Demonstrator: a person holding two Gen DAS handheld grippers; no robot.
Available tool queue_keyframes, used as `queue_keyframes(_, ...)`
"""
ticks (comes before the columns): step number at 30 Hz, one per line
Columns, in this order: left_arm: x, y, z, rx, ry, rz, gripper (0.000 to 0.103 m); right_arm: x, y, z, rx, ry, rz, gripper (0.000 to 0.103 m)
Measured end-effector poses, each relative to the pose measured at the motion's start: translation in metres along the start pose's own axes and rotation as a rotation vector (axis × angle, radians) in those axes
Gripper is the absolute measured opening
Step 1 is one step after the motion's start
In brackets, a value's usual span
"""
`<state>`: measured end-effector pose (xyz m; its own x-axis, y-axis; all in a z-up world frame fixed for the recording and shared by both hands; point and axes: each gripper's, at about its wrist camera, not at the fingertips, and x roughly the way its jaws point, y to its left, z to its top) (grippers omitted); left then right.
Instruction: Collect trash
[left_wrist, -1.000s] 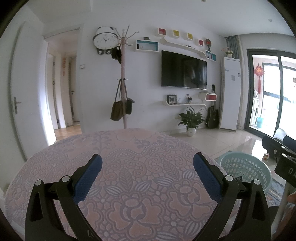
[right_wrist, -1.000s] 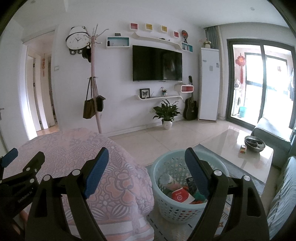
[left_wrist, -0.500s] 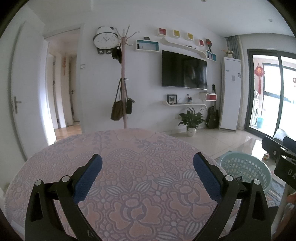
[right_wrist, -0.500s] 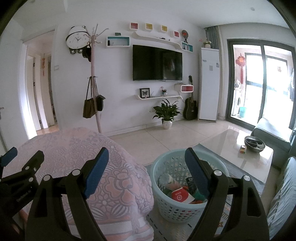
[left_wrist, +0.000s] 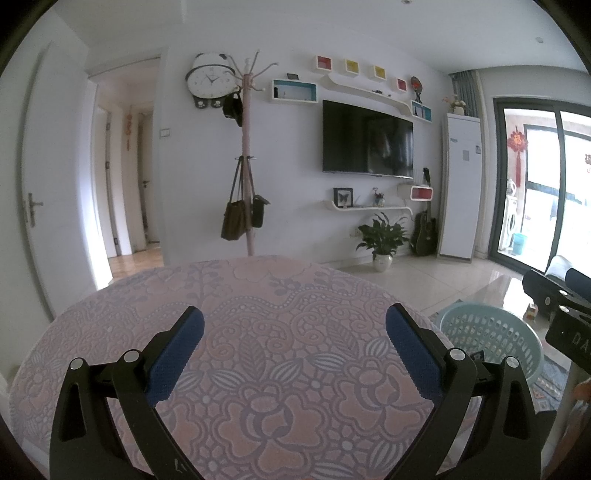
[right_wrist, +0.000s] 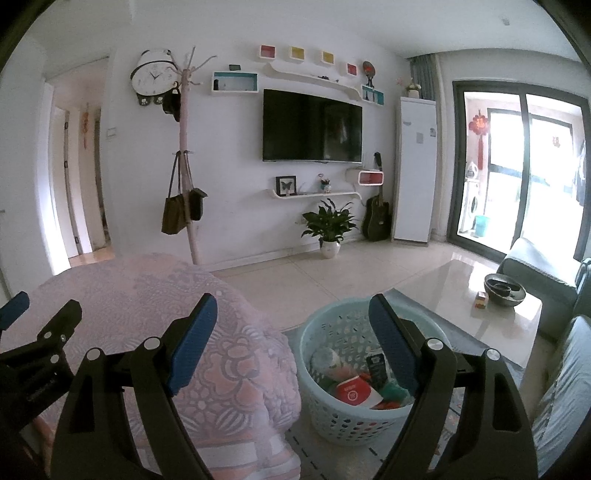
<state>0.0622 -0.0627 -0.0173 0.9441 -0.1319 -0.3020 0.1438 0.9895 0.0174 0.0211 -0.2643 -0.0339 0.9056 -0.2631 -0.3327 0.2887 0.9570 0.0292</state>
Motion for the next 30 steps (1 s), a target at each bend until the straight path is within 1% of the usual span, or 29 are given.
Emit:
queue_keyframes(8, 0.000, 0.001, 0.000, -0.002, 0.000, 0.000, 0.096, 0.001, 0.003, 0.001, -0.011, -0.005, -0.003, 0.080)
queue_keyframes(13, 0.002, 0.003, -0.006, -0.013, 0.010, -0.001, 0.096, 0.001, 0.004, 0.002, -0.010, -0.002, -0.001, 0.080)
queue_keyframes(17, 0.002, -0.001, -0.008, 0.001, 0.014, 0.039, 0.096, 0.001, 0.003, 0.002, -0.017, 0.001, -0.005, 0.080)
queue_keyframes(21, -0.006, -0.004, -0.011, 0.018, -0.020, 0.065, 0.096, 0.001, 0.004, 0.005, -0.026, -0.008, -0.015, 0.080)
queue_keyframes(23, -0.006, -0.004, -0.012, 0.026, -0.025, 0.082, 0.096, 0.001, 0.002, 0.005, -0.020, -0.006, -0.014, 0.080)
queue_keyframes(28, -0.007, 0.006, -0.012, -0.014, -0.004, 0.082, 0.096, 0.001, 0.004, 0.004, -0.031, -0.004, -0.025, 0.080)
queue_keyframes(30, -0.013, 0.011, -0.012, -0.035, -0.018, 0.111, 0.096, -0.002, 0.004, 0.005, -0.033, -0.007, -0.022, 0.080)
